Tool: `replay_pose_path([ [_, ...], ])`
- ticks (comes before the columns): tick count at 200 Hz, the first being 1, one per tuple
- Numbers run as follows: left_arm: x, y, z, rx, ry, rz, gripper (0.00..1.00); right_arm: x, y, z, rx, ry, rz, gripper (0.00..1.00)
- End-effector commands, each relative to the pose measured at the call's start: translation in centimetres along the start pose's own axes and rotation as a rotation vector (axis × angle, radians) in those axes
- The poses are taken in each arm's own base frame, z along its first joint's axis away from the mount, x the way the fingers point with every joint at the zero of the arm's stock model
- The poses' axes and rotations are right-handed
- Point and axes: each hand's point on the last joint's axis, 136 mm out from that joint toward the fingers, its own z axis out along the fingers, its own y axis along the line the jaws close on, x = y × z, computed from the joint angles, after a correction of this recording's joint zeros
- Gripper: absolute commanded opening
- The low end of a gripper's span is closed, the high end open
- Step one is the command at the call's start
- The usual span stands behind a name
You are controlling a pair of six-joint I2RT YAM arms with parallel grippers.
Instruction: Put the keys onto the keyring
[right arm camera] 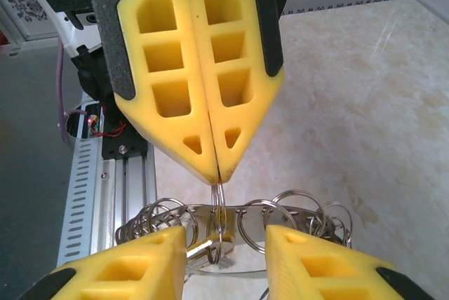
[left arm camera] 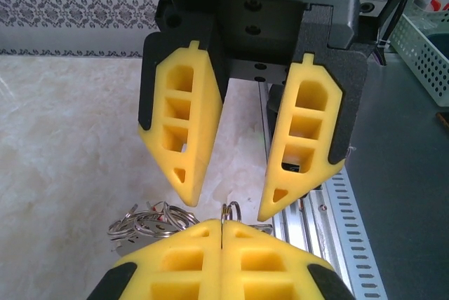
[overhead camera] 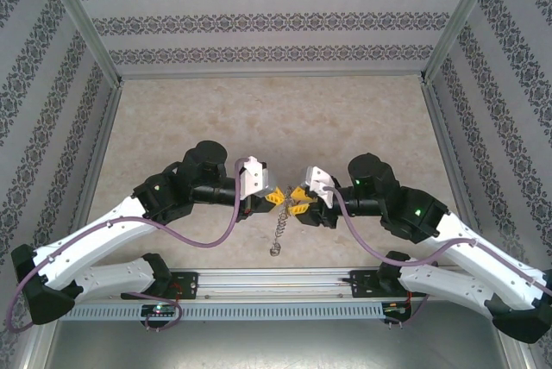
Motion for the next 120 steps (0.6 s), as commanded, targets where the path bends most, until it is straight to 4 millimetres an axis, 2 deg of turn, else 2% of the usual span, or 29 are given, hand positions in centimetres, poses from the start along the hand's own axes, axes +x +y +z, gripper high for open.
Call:
replay_pose_path([
  [1,-1.8,-0.1,-0.6,0.008,-0.081,0.028,0.0,0.1,-0.7,0.6,0.026,-0.001,0.02,0.35],
  [22,-1.7,-0.1,-0.7,0.006,-0.08,0.026,0.0,-0.6,-0.7,0.8,0.011,-0.023,0.006,0.34],
  [33,-1.7,-0.1,-0.7,0.007,-0.08,0.026,0.0,-0.9,-0.6,0.9,0.007,-0.034,0.0,0.3],
  [44,-1.6,-0.1,-0.7,0.004,-0.083,0.025,0.0,-0.8,-0.6,1.0,0.003,-0.031,-0.003,0.21],
  [61,-1.6,0.0,-0.7,0.001,-0.084,0.024,0.0,-0.6,-0.5,1.2,-0.012,-0.023,-0.005,0.0],
  [91,-1.2,0.5,-0.8,-0.026,-0.035,0.013,0.0,-0.5,-1.5,0.9,0.05,0.01,-0.024,0.0],
  [105,0.0,0.7,-1.0,-0.042,0.046,-0.005,0.0,-0.6,-2.0,0.5,0.084,0.036,-0.048,0.0],
  [120,1.2,1.0,-0.9,-0.053,0.128,-0.011,0.11,-0.6,-2.3,0.2,0.098,0.079,-0.07,0.0],
])
